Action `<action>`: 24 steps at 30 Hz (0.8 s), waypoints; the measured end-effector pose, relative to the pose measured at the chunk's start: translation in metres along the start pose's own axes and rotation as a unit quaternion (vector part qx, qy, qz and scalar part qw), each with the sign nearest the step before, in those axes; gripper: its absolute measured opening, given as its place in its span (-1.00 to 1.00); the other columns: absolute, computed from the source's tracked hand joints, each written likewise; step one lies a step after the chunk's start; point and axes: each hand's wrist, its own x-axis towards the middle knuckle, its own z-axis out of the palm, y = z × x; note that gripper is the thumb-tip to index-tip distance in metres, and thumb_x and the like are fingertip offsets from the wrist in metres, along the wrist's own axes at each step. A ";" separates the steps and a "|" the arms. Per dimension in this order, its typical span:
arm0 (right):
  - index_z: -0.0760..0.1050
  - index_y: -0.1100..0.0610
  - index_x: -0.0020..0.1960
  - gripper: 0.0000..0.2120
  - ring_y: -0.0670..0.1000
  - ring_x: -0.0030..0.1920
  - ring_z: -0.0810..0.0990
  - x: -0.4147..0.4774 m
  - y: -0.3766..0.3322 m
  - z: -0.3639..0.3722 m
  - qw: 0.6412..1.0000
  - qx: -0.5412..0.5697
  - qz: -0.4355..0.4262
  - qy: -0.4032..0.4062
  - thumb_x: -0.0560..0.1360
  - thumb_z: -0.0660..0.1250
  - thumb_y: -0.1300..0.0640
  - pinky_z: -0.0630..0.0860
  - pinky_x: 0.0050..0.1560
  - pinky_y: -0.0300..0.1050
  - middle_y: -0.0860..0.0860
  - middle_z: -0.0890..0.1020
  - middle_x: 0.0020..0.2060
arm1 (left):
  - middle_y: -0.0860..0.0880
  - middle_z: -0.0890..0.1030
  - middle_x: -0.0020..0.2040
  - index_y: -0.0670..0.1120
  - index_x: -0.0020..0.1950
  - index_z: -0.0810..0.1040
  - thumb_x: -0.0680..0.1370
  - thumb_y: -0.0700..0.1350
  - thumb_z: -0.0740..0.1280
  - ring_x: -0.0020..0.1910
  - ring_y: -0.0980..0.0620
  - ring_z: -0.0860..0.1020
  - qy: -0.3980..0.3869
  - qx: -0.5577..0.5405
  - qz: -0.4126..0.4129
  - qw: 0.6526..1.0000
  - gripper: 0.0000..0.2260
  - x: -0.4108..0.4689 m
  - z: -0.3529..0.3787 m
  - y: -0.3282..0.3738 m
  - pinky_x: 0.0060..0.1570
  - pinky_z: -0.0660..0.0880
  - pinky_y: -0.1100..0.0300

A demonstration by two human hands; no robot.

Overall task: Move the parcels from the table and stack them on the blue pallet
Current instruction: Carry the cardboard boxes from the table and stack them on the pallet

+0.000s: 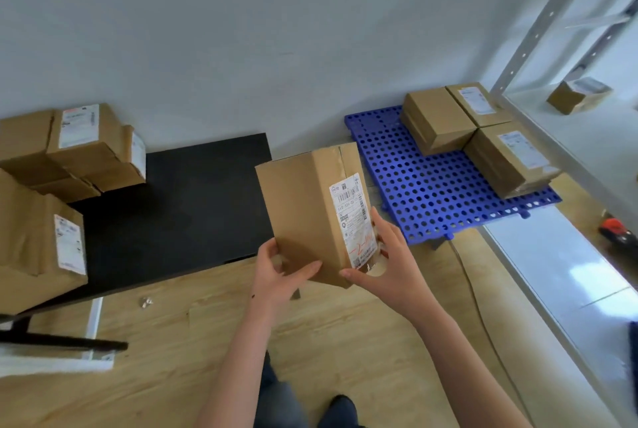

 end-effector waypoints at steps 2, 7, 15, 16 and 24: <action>0.02 -0.43 0.40 -0.03 -0.29 0.33 0.31 -0.008 0.009 -0.019 1.000 0.014 0.005 0.001 0.21 0.57 -0.17 0.30 0.26 -0.37 -0.26 0.31 0.32 | 0.15 0.51 0.11 0.08 0.19 0.38 0.28 -0.20 0.59 -0.01 0.11 0.57 -0.002 -0.006 0.012 1.000 -0.40 -0.009 0.014 -0.002 -0.41 0.51 0.38; 0.09 -0.44 0.37 -0.09 -0.22 0.34 0.36 -0.019 0.025 -0.056 0.998 0.055 0.022 0.021 0.16 0.52 -0.28 0.36 0.25 -0.35 -0.29 0.32 0.33 | -0.01 0.52 0.20 0.05 0.19 0.42 0.33 -0.35 0.51 0.14 -0.05 0.55 -0.034 -0.030 0.031 0.998 -0.45 -0.009 0.045 0.005 0.04 0.57 0.00; 0.13 -0.12 0.52 -0.07 -0.12 0.38 0.35 -0.010 0.046 -0.114 0.993 0.079 0.057 0.065 0.30 0.57 0.04 0.36 0.39 0.02 -0.15 0.32 0.39 | -0.04 0.58 0.16 -0.06 0.16 0.42 0.35 -0.38 0.47 0.13 -0.03 0.57 -0.105 -0.048 0.008 0.993 -0.52 0.020 0.112 0.031 0.20 0.48 -0.09; 0.12 -0.13 0.52 -0.08 -0.12 0.37 0.36 -0.006 0.049 -0.121 0.992 0.085 0.060 0.069 0.31 0.56 0.09 0.36 0.38 0.03 -0.14 0.33 0.38 | -0.07 0.57 0.17 -0.07 0.13 0.42 0.36 -0.39 0.46 0.13 -0.06 0.58 -0.111 -0.054 0.005 0.992 -0.55 0.027 0.120 0.035 0.20 0.48 -0.10; 0.10 -0.11 0.52 -0.14 -0.14 0.36 0.38 0.057 0.080 -0.185 0.988 0.109 0.094 0.065 0.38 0.48 0.20 0.41 0.35 -0.02 -0.08 0.33 0.41 | -0.08 0.62 0.05 -0.07 -0.08 0.36 0.44 -0.31 0.39 0.12 -0.20 0.54 -0.158 -0.094 -0.049 0.982 -0.75 0.099 0.198 0.061 0.18 0.42 -0.27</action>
